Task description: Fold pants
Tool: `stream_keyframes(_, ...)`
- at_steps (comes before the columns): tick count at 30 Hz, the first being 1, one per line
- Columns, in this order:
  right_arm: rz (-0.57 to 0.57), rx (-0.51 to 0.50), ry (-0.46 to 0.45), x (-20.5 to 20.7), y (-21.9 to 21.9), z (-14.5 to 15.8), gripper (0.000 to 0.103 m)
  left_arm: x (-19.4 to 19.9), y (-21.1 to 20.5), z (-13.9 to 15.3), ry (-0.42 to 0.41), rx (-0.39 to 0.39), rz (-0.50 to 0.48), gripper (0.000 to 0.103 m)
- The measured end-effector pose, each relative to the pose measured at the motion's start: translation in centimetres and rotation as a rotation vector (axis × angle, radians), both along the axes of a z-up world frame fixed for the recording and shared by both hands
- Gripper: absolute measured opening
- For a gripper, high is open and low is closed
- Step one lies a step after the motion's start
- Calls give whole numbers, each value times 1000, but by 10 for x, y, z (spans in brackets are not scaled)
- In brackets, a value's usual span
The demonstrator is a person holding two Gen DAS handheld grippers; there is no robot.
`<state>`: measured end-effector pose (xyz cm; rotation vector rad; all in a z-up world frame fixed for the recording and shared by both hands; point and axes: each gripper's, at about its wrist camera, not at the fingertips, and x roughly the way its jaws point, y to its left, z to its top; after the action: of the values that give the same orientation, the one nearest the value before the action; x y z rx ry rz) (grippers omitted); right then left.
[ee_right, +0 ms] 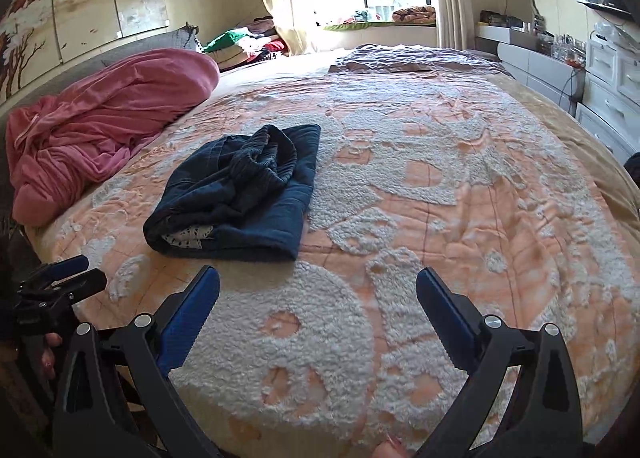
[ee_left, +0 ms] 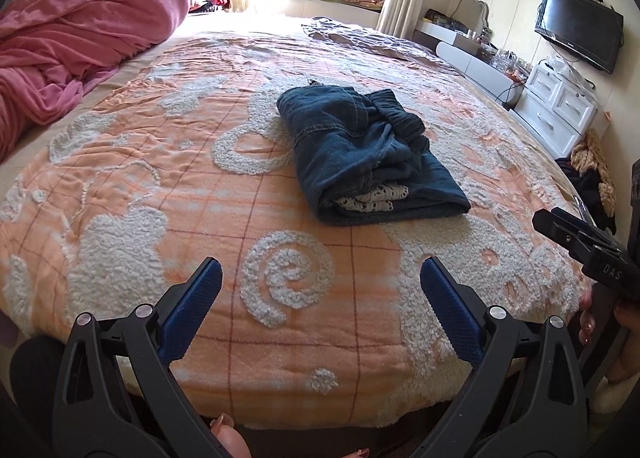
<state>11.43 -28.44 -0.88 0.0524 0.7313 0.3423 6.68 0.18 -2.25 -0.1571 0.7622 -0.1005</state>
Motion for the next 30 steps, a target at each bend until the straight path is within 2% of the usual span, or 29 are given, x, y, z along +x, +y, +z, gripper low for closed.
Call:
stream_keyframes(15,-2,-76,-19,-18,10,-6,98,-9,-5,-14,34,2,-2,93)
stream_keyframes(30,24,-80,5,-15,18,-14,98,-7,-8,-17,42,13,5,93)
